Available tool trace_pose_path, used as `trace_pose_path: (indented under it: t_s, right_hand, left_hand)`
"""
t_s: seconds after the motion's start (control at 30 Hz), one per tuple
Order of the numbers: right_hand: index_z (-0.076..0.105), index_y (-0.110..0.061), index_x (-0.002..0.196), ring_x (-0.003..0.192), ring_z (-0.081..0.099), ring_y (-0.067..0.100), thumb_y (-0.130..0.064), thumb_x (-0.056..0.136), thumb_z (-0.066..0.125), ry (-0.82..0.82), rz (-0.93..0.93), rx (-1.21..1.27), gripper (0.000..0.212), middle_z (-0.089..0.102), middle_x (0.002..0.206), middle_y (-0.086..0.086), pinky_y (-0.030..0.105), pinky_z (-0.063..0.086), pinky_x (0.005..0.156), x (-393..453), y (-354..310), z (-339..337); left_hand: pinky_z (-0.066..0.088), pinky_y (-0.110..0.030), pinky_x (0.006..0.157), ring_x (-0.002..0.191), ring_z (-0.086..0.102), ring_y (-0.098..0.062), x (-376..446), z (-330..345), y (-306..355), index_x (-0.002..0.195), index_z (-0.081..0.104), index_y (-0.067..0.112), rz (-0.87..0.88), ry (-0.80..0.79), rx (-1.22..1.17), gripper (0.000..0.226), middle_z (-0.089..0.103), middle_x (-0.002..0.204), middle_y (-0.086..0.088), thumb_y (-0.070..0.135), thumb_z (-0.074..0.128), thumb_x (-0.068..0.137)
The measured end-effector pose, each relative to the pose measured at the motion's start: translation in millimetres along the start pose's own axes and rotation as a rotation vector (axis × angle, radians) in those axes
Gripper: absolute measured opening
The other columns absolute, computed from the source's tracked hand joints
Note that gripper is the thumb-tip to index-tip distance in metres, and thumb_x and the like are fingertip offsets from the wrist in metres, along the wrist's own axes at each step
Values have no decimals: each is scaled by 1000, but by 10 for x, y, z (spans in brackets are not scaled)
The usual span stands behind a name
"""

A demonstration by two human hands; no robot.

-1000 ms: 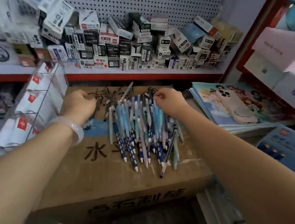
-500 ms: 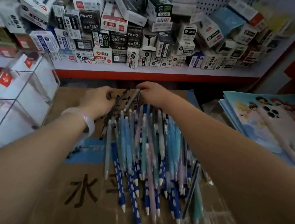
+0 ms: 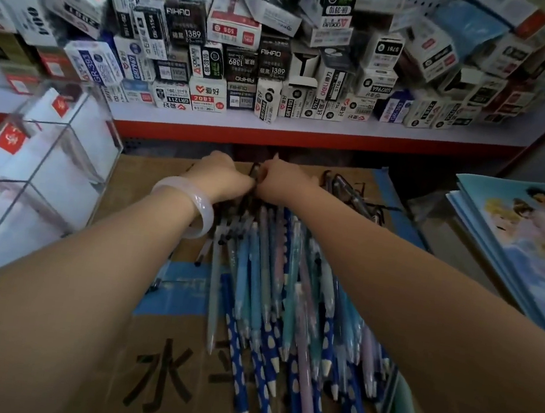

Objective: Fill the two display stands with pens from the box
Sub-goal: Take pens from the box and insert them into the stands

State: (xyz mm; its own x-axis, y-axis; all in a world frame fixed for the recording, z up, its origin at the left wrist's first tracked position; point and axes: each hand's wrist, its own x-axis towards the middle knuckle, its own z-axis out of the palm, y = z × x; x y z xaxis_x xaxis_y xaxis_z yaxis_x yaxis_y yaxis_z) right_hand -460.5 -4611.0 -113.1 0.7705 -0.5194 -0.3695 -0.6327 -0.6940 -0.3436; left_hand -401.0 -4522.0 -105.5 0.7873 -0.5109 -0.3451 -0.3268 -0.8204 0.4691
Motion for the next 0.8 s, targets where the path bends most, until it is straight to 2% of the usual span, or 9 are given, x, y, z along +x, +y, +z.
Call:
trace_pose_path:
  t_s: [0.07,0.17,0.27,0.33,0.4,0.47,0.6,0.7,0.8]
  right_hand:
    - [42,-7,138,116,51,30,-23,87,52,8,-14,18,54,55,127,10,50,34,107,-17,-5,23]
    - [52,-6,129,109,56,28,-24,87,56,12,-43,51,46,61,116,9,42,43,100,-73,-6,15]
    - [62,-7,114,105,59,27,-20,91,51,27,-89,93,29,62,116,11,31,48,86,-155,-14,-12]
    - [61,-7,116,108,57,28,-21,93,49,46,-99,139,30,61,120,13,31,47,88,-204,-14,-5]
    - [61,-6,116,110,56,27,-21,95,48,89,-92,205,30,60,121,13,30,46,89,-229,8,1]
    - [66,-6,104,102,58,23,-18,94,50,168,-51,387,23,64,111,10,25,45,80,-239,62,-8]
    - [69,-12,91,83,53,17,-12,92,55,290,-13,633,14,58,83,2,27,45,76,-281,103,-86]
    - [65,-16,84,81,55,15,-10,91,57,392,18,819,12,63,97,6,24,46,75,-392,60,-195]
    - [64,-15,83,88,57,17,-9,91,57,403,9,882,12,63,102,8,24,47,78,-562,-22,-293]
  left_hand:
    - [39,-25,54,64,48,-15,-27,-30,36,87,54,7,-1,-50,70,22,50,74,-4,28,59,86]
    - [40,-28,62,61,46,-15,-50,-18,45,74,48,12,6,-113,226,26,47,71,-3,30,65,83]
    - [38,-28,66,70,49,-20,-51,61,-34,65,45,14,83,-38,284,27,43,64,-1,24,65,82]
    - [35,-27,69,78,46,-21,-62,96,-63,66,45,11,119,34,254,25,41,64,-2,19,60,84]
    - [36,-29,62,70,47,-21,-89,89,-35,70,46,7,102,47,262,23,44,67,-4,17,53,90]
    - [32,-28,51,58,43,-18,-144,70,-3,68,46,7,68,-24,284,30,45,67,-5,20,47,95]
    - [33,-29,53,61,44,-19,-251,23,-20,106,55,0,129,-74,143,32,47,72,-6,27,40,98]
    - [28,-26,49,62,40,-16,-358,-74,17,124,40,-3,107,27,-62,36,43,76,-4,24,35,100]
    - [29,-27,46,66,42,-19,-492,-271,31,129,33,-2,74,138,-216,38,48,99,-14,22,35,100]
